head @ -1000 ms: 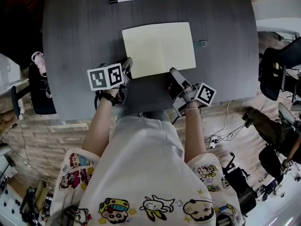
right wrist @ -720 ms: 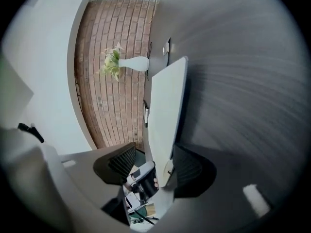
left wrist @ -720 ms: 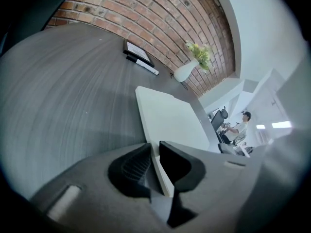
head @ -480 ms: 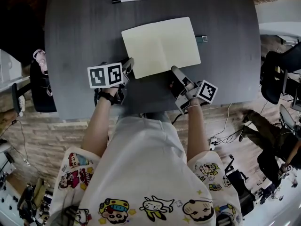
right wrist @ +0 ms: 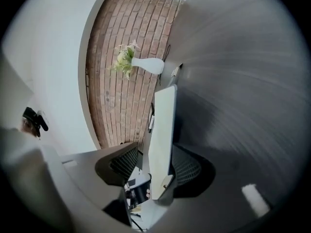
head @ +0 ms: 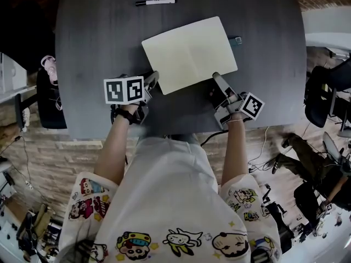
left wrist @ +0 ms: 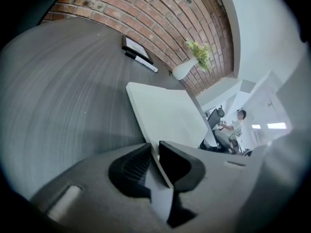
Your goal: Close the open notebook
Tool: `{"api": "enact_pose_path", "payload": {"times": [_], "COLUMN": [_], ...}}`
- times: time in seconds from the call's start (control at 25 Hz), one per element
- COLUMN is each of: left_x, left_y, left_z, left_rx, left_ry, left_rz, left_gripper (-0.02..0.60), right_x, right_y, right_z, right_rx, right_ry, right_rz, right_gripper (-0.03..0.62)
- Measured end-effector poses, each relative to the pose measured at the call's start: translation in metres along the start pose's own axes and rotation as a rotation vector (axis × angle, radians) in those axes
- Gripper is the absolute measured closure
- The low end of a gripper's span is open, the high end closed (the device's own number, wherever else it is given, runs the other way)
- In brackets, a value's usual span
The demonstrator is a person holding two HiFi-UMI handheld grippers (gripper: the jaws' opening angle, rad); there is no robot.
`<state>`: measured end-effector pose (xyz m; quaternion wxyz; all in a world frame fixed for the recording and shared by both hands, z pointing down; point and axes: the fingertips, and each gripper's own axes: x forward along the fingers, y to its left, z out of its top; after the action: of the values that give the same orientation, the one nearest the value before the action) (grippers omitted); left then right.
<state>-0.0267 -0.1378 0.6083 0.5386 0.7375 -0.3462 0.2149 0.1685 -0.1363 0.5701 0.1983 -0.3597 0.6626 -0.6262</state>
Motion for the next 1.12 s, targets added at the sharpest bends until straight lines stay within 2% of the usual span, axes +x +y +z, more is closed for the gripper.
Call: {"api": "enact_pose_path", "payload": {"times": [0.12,0.32,0.4,0.48,0.72,1.0,1.12], "left_x": [0.000,-0.002,-0.002,-0.002,-0.003,-0.008,-0.009], "left_y": [0.000,0.001,0.002,0.004,0.005,0.009,0.010], "left_z": [0.000,0.000,0.000,-0.001,0.000,-0.001,-0.001], "left_rx": [-0.008,-0.035,-0.048,-0.058,-0.084,-0.179,-0.196], "left_ry": [-0.011,-0.027,-0.031,-0.038,-0.055,-0.092,-0.110], "left_rz": [-0.004,-0.019,-0.027,-0.033,-0.046,-0.081,-0.081], "left_gripper": [0.530,0.532,0.533,0.534,0.534,0.535,0.534], "right_x": [0.018,0.053,0.054,0.050,0.052,0.045,0.041], "right_y": [0.004,0.008,0.002,-0.007,0.000,0.005,0.010], "right_z": [-0.006,-0.016,-0.015,-0.015,-0.016,-0.024,-0.029], "right_rx": [-0.006,-0.079,-0.090,-0.101,-0.135,-0.289,-0.403], "right_ry": [0.095,0.178,0.165,0.142,0.118,0.122,0.106], "right_rz": [0.031,-0.045,-0.094,-0.139,-0.123,-0.184,-0.223], "right_gripper": [0.394,0.414,0.463,0.558,0.566,0.574,0.576]}}
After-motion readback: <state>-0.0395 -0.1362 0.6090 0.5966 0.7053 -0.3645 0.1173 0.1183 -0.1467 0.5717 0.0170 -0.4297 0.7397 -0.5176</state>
